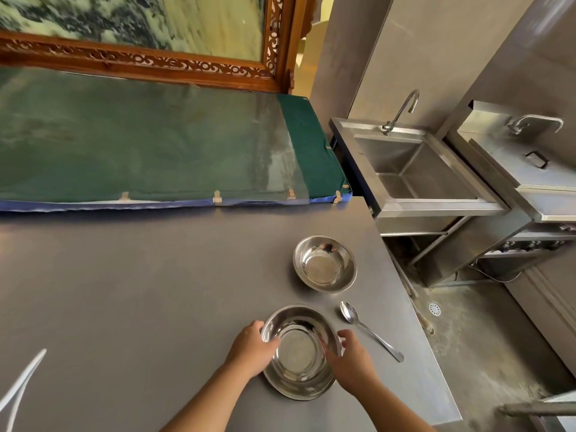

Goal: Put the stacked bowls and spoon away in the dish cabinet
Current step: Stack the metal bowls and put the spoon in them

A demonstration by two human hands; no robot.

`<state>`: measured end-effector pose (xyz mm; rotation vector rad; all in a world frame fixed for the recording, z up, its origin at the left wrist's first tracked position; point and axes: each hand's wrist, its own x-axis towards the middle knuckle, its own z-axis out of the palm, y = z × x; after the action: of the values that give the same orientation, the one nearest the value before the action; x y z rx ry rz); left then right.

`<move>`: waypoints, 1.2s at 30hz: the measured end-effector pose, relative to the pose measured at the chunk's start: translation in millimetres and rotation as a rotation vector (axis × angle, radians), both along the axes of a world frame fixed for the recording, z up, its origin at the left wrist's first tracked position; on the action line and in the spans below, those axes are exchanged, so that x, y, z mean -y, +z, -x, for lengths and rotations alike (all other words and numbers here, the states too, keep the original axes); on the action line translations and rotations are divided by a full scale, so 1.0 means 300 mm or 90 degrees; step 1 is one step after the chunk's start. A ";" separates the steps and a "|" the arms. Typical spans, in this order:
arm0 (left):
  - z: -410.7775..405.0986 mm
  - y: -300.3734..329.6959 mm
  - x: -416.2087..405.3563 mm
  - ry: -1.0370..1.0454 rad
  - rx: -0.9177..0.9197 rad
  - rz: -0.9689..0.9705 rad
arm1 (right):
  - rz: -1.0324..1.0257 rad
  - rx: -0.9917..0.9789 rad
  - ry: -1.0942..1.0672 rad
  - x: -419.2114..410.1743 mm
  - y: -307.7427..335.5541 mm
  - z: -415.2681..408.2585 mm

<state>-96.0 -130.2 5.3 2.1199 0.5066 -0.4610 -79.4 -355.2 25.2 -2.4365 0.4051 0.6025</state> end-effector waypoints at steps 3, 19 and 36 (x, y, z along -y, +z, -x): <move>-0.012 0.002 -0.005 -0.003 0.000 0.014 | -0.002 -0.010 -0.008 0.004 -0.007 -0.015; -0.166 0.104 -0.070 0.002 0.112 -0.019 | -0.091 0.048 -0.018 -0.006 0.105 -0.171; -0.593 0.189 0.022 -0.043 0.139 -0.044 | -0.068 0.099 -0.038 0.070 0.167 -0.561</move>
<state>81.9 -136.7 61.9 2.2273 0.3301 -0.2479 88.9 -376.2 75.4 -2.3408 0.3713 0.3956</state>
